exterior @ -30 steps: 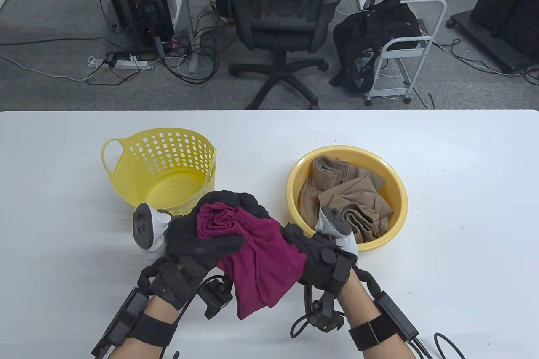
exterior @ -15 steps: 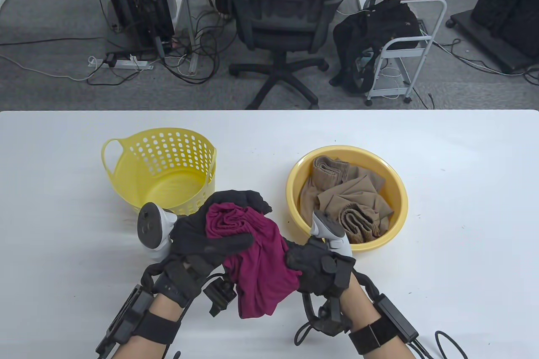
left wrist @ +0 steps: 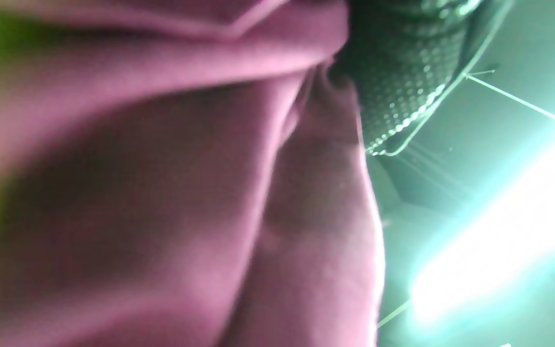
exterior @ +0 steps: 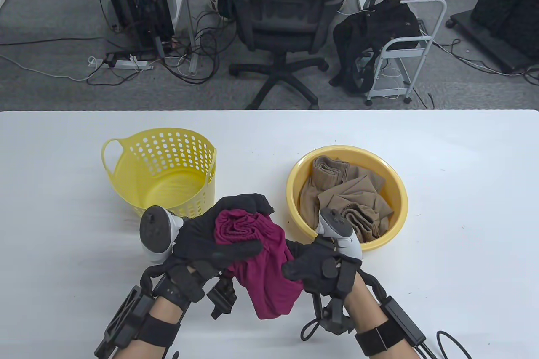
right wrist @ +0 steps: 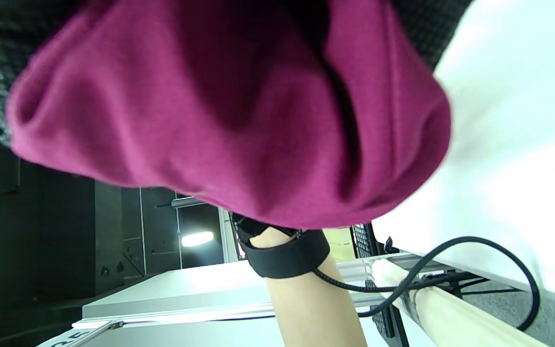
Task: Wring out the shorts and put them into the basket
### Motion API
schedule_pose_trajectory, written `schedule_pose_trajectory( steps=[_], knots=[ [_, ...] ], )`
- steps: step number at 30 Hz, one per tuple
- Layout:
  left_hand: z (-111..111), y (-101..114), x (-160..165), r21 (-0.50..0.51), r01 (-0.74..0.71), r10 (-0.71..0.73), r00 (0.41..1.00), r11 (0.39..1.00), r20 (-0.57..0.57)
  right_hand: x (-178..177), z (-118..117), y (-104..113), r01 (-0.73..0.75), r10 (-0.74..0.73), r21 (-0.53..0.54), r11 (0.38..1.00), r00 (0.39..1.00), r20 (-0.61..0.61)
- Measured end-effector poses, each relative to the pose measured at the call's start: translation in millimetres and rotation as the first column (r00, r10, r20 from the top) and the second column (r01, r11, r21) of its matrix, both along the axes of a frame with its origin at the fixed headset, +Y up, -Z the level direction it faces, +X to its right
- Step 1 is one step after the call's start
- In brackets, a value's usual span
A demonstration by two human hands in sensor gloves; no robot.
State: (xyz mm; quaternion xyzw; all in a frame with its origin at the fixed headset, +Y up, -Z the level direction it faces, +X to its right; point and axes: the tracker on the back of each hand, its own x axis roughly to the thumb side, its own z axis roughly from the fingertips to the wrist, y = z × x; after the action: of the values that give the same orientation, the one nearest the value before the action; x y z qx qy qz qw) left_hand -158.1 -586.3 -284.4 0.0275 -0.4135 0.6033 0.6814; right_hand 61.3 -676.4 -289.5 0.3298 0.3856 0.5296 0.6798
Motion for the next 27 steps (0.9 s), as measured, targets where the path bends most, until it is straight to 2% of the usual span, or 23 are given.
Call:
schedule_pose_trajectory(
  steps=[9,16,19,23,27],
  knots=[
    [1.1,-1.2,-0.8,0.007,0.039,-0.039,0.998,0.999,-0.041,4.6,-2.2,6.9,-0.053,0.049,0.052,0.997,0.996,0.076],
    [1.4,-2.9,-2.9,0.007,0.07,-0.069,0.994,0.998,-0.089,8.2,-2.6,17.3,-0.109,0.09,0.135,0.985,0.985,0.145],
    [1.7,-3.8,-4.9,0.025,0.137,-0.133,0.984,0.99,-0.123,9.4,-1.6,22.6,-0.135,0.107,0.166,0.977,0.98,0.167],
    [2.5,-6.3,-5.4,0.012,0.143,-0.14,0.979,0.99,-0.151,10.3,0.5,29.5,-0.206,0.16,0.226,0.952,0.966,0.205],
    [2.4,-7.6,-5.4,0.005,0.19,-0.185,0.96,0.982,-0.209,10.3,2.3,37.9,-0.306,0.229,0.311,0.9,0.938,0.259]
  ],
)
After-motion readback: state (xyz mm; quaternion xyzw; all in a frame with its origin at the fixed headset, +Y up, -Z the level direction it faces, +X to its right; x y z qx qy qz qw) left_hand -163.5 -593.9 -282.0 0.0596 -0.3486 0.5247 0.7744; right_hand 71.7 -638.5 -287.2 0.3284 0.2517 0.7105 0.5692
